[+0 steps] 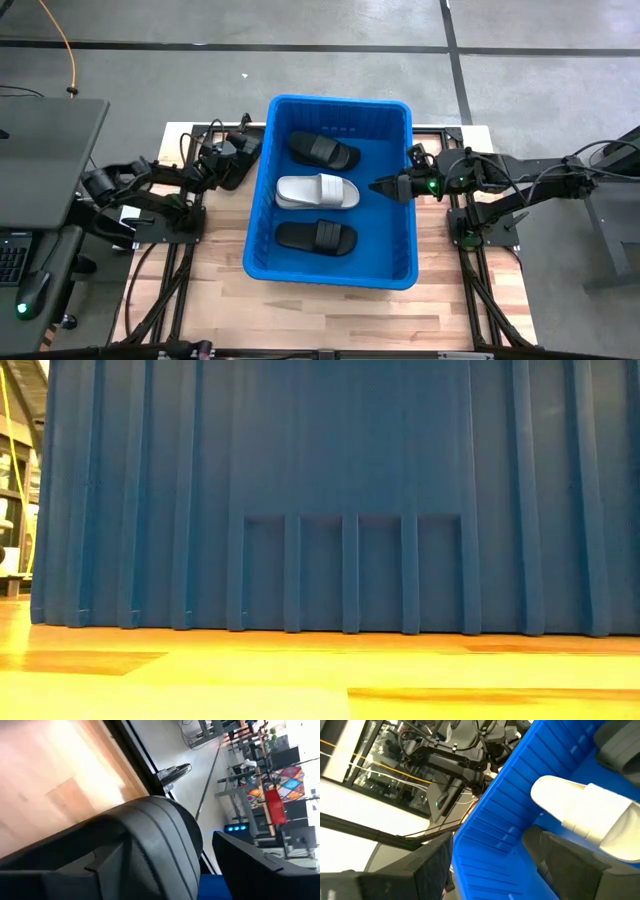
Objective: Pick and place slides into bin
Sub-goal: Put the black slide into the blue container
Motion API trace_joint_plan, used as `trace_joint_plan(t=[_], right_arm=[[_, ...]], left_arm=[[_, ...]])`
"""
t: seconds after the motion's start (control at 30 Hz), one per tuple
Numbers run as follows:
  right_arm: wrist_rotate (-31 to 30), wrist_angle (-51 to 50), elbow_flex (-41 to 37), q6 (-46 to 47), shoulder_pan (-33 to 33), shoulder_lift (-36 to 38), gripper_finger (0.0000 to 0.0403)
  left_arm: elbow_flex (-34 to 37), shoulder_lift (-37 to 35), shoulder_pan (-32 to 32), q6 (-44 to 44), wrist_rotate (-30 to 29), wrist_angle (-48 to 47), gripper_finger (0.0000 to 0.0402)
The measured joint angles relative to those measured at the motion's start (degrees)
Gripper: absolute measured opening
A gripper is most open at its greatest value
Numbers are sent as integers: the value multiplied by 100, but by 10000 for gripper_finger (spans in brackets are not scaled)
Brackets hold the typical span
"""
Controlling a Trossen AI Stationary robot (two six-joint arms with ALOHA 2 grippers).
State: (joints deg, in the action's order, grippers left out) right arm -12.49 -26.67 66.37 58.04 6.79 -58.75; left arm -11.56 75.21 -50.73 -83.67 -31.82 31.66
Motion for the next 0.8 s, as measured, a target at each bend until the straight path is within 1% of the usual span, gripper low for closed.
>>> trace_joint_plan(t=[0.1, 0.17, 0.23, 0.3, 0.37, 0.4, 0.5, 0.57, 0.7, 0.8], right_arm=[[-81, 0, 0, 2, 0, 0, 288], [-133, -2, 0, 1, 0, -3, 288], [-210, 1, 0, 0, 0, -8, 288], [-210, 1, 0, 2, 0, -8, 288], [-210, -1, 0, 0, 0, -8, 288], [-210, -2, 0, 0, 0, -8, 288], [-212, -1, 0, 0, 0, -8, 288], [-210, -1, 0, 0, 0, -8, 288], [-224, -3, 0, -47, 0, -8, 288], [-227, -4, 0, -125, 0, -8, 288]], left_arm=[[-128, 245, 4, 228, 207, -10, 234], [-167, 411, 10, 417, 337, 59, 201], [-169, 528, 19, 625, 487, 137, 154], [-163, 552, 68, 795, 561, 145, 97], [-126, 557, 96, 1113, 551, 380, 35], [-116, 577, 84, 1338, 594, 546, 19], [-106, 580, 39, 1902, 648, 996, 15], [-106, 578, -17, 2208, 868, 1226, 7], [-104, 456, -64, 2670, 1601, 1242, 6], [-101, 205, -66, 2825, 1652, 1255, 5]])
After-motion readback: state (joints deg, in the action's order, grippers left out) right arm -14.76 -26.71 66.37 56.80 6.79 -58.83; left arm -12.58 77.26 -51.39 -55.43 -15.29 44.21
